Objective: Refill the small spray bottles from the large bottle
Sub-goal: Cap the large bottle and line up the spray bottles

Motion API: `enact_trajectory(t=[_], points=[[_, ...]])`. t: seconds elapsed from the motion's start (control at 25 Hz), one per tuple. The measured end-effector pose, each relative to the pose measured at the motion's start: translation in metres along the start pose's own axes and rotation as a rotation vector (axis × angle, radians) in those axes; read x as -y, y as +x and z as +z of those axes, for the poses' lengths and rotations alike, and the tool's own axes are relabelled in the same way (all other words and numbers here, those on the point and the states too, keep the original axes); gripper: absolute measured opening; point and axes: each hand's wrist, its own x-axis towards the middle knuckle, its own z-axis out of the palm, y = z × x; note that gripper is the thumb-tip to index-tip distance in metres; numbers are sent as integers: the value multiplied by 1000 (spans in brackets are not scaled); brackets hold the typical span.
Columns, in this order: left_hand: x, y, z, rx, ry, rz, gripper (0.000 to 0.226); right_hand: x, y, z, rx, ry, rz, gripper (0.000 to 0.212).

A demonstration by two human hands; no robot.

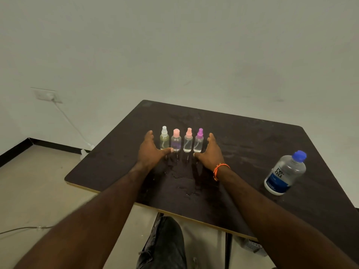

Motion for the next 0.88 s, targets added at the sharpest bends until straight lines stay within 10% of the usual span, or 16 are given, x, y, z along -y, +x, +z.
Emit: enact_trajectory(t=[0.28, 0.88], points=[[-6, 12, 26, 79, -129, 70, 65, 7, 9, 22, -24, 98, -32, 68], [-8, 69, 13, 397, -239, 209, 41, 3, 55, 27, 23, 152, -41, 50]])
